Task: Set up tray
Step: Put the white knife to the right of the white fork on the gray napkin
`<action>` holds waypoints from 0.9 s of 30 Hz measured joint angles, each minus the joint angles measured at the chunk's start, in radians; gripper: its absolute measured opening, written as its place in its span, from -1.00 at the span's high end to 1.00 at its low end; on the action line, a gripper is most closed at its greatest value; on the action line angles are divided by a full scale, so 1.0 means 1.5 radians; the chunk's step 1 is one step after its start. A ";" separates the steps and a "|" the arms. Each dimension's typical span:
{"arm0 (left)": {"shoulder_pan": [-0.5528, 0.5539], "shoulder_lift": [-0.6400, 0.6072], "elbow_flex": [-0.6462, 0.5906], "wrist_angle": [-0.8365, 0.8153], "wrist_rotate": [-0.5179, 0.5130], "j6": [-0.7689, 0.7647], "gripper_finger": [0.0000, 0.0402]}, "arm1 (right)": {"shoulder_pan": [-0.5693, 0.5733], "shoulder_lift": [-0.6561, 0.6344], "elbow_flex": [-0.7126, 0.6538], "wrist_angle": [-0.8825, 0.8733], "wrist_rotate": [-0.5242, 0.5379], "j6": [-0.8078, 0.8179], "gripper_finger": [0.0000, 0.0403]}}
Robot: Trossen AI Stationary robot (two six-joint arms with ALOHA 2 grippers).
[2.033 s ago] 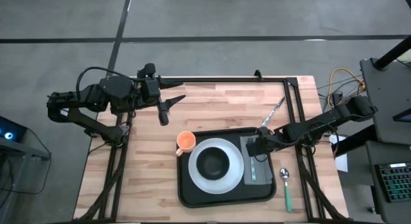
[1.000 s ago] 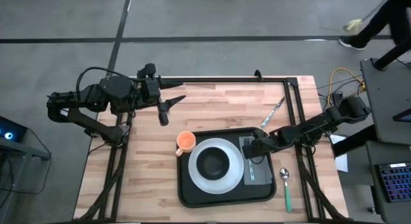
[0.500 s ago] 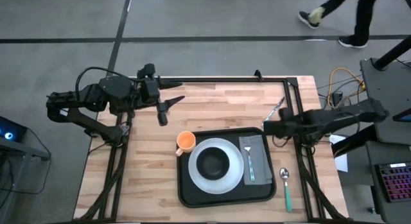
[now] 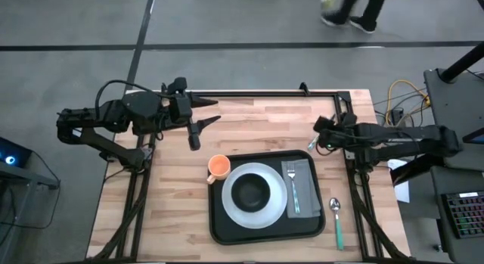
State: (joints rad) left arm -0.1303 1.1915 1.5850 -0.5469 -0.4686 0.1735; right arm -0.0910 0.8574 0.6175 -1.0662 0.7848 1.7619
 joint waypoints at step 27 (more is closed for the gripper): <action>0.000 0.000 -0.002 -0.005 0.005 -0.020 0.16 | -0.215 0.309 -0.078 0.319 -0.141 -0.018 0.30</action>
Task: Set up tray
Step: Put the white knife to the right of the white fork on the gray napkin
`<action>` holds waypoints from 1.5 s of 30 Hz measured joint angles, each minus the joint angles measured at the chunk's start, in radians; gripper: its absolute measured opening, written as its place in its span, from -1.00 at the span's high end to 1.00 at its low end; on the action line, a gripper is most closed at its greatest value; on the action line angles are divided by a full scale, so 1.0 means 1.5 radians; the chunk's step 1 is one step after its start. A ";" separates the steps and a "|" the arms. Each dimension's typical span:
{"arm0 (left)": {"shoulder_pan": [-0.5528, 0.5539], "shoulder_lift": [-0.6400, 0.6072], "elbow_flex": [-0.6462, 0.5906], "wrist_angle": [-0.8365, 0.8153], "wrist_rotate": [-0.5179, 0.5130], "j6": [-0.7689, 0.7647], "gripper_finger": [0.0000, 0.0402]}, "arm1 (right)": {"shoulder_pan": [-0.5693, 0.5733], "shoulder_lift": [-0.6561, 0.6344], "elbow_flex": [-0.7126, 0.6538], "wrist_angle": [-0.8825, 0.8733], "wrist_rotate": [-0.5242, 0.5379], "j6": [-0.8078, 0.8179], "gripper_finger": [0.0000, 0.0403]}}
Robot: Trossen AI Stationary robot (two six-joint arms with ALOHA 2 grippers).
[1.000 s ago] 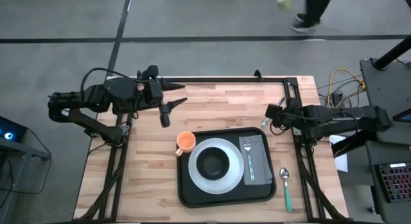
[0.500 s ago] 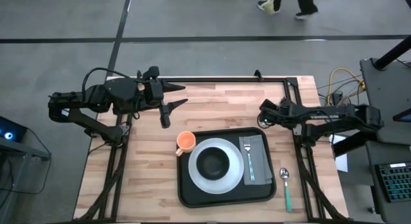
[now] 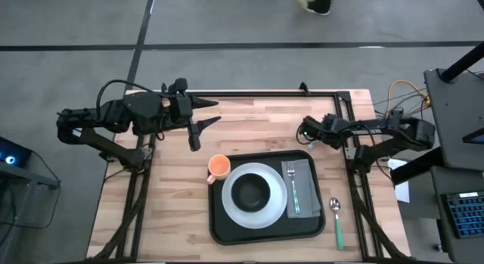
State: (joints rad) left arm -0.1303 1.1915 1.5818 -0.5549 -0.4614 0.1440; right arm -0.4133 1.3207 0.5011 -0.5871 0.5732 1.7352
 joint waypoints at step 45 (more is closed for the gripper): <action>0.000 0.000 0.003 0.001 0.016 -0.005 0.16 | 0.577 0.088 0.240 -0.337 -0.156 0.313 0.95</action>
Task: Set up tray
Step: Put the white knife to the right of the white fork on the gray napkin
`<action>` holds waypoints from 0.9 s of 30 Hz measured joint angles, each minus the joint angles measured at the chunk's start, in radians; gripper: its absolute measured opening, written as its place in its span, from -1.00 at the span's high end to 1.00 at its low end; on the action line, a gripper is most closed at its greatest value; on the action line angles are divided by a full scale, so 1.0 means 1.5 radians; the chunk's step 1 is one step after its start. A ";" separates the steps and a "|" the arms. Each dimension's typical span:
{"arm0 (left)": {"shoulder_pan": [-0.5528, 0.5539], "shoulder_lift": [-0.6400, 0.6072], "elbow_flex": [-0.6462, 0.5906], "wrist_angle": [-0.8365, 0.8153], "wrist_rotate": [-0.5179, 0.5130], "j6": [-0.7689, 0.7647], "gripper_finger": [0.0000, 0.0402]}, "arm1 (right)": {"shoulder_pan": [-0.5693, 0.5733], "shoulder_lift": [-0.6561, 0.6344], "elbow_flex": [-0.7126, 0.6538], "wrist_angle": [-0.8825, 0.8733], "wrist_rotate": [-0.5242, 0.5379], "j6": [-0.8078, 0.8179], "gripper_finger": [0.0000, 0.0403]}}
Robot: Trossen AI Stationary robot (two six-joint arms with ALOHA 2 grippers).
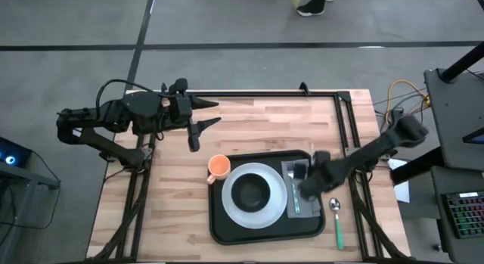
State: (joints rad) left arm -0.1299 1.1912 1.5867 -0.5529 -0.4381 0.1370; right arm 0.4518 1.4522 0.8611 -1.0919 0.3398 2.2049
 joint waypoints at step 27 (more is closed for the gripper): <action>0.001 -0.001 -0.001 -0.029 0.017 0.020 0.16 | 0.068 0.269 0.168 0.026 -0.036 0.009 0.96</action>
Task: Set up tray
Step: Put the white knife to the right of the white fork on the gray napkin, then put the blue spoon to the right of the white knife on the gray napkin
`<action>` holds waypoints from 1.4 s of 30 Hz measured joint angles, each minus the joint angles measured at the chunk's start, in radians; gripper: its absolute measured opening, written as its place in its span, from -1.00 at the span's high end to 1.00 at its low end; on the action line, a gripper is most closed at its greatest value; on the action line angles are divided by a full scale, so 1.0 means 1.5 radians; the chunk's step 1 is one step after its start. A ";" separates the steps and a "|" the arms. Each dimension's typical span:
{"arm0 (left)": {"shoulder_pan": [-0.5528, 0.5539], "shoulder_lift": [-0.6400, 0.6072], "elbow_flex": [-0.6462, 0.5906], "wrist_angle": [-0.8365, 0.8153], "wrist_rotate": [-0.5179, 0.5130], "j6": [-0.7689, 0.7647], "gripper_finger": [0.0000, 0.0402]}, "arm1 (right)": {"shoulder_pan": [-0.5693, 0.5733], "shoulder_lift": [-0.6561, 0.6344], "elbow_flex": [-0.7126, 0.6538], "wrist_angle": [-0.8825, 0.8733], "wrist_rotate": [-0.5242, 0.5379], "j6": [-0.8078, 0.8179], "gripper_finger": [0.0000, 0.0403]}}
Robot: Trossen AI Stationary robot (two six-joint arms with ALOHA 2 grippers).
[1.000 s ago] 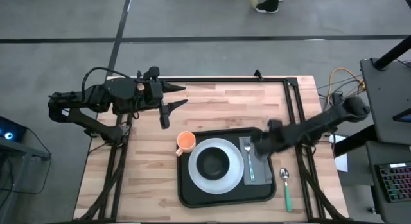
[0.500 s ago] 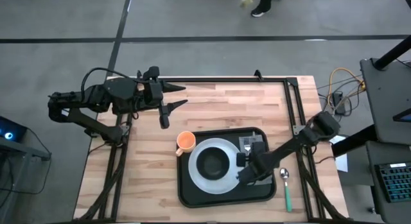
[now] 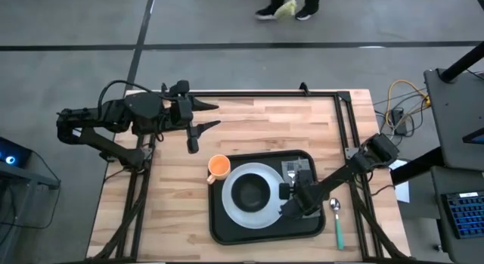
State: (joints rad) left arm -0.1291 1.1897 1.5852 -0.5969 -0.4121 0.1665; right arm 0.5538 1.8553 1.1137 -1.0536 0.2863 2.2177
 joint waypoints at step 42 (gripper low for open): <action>-0.001 0.000 0.000 -0.009 0.012 -0.025 0.16 | 0.012 -0.010 0.047 -0.064 0.003 -0.117 0.54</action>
State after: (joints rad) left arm -0.1299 1.1896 1.5846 -0.6098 -0.3935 0.1287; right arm 0.5720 1.8410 1.1839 -1.1492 0.2913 2.0429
